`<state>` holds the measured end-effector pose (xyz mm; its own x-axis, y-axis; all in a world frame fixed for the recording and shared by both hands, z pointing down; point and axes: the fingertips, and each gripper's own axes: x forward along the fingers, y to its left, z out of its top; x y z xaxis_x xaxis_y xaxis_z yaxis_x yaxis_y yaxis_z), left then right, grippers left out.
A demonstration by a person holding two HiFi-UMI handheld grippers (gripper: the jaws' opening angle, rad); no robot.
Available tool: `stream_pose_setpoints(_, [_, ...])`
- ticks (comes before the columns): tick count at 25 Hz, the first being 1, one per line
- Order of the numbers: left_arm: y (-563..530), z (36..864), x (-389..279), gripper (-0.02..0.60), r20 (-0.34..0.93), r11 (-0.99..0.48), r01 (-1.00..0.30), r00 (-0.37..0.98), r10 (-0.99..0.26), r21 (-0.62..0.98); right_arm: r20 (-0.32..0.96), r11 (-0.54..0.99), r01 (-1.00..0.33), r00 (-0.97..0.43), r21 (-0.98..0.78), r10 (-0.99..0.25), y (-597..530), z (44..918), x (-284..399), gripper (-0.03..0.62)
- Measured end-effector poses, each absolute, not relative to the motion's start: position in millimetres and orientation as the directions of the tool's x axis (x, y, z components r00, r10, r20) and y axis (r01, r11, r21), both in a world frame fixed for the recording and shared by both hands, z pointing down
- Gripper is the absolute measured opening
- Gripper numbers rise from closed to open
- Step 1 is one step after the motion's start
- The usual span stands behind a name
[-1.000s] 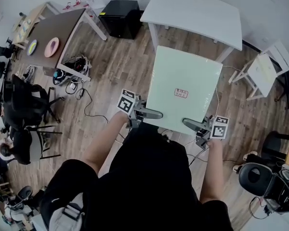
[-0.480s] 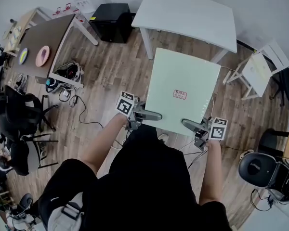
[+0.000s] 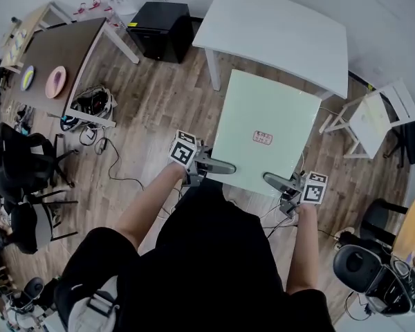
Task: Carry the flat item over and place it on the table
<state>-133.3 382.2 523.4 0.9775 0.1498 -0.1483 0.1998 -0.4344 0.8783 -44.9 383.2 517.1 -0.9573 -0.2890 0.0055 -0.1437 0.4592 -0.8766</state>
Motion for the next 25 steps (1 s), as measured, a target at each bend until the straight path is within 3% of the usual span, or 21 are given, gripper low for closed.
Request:
stream_pose_setpoints(6, [298.9, 524.3, -159.8, 0.321, -0.137, -0.436, 0.193, 0.978, 0.157, 0.879, 0.014, 0.441, -0.145, -0.958, -0.886, -0.286, 297.8, 515.6, -70.5, 0.299])
stream_pose_setpoints(25, [206.3, 529.1, -176.6, 0.321, -0.155, -0.404, 0.234, 0.963, 0.22, 0.884, 0.043, 0.407, -0.204, -0.928, -0.89, -0.369, 213.5, 518.6, -88.2, 0.299])
